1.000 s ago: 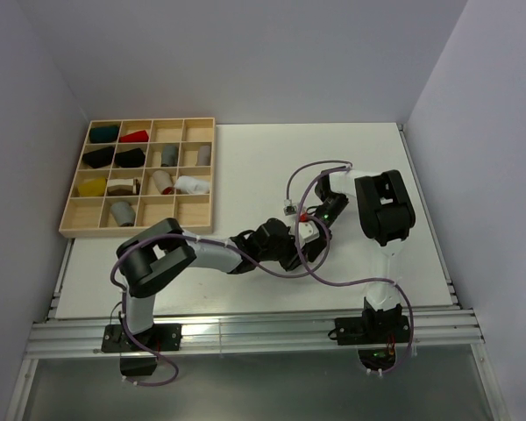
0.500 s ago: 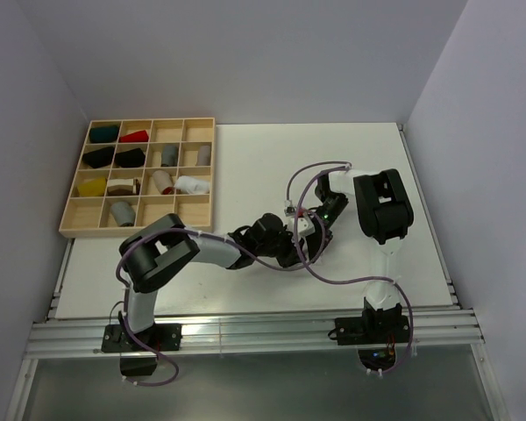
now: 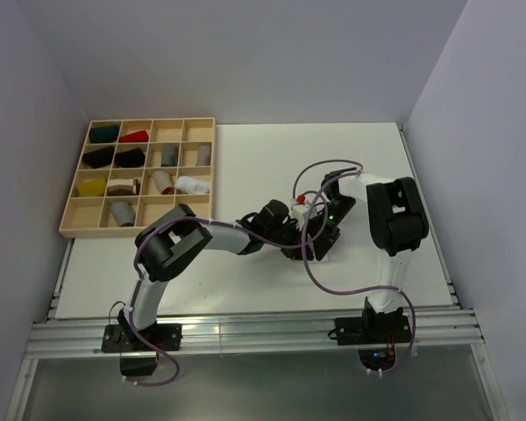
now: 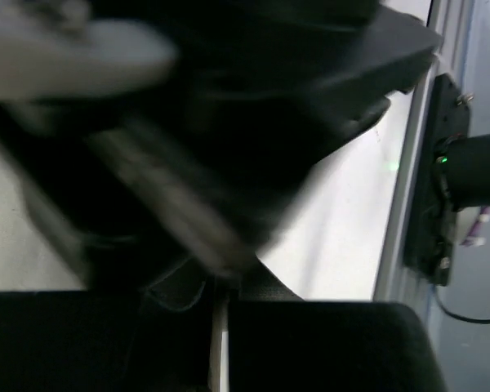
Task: Roll the socks
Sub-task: Roll the sock at the center of the board.
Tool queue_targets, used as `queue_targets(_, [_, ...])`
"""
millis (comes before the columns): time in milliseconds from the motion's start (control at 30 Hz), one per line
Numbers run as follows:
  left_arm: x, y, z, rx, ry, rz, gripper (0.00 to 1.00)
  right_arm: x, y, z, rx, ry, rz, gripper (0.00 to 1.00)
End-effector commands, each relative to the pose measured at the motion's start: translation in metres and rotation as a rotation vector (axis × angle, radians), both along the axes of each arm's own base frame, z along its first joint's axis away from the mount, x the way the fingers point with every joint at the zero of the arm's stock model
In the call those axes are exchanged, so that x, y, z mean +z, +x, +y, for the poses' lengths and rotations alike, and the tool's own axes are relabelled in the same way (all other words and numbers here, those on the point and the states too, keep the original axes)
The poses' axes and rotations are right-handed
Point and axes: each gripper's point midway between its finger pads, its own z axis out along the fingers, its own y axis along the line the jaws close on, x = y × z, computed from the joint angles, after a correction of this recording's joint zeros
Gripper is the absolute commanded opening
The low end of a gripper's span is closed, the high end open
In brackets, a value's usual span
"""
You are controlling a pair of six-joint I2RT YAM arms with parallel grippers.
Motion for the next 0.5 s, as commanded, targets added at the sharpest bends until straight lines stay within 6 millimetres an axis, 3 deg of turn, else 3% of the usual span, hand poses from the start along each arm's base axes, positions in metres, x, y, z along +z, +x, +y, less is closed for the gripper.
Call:
queue_targets(0, [-0.043,-0.039,0.019,0.0,0.172,0.294,0.0,-0.002,0.04,0.006,-0.038,0.026,-0.22,0.29])
queue_targets(200, [-0.046,-0.034,0.025,0.097,0.217,0.471,0.0,0.006,0.053,0.002,-0.103,-0.001,-0.319,0.53])
queue_targets(467, [-0.043,-0.034,0.027,0.16,0.233,0.632,0.0,0.025,0.064,-0.008,-0.159,-0.006,-0.409,0.56])
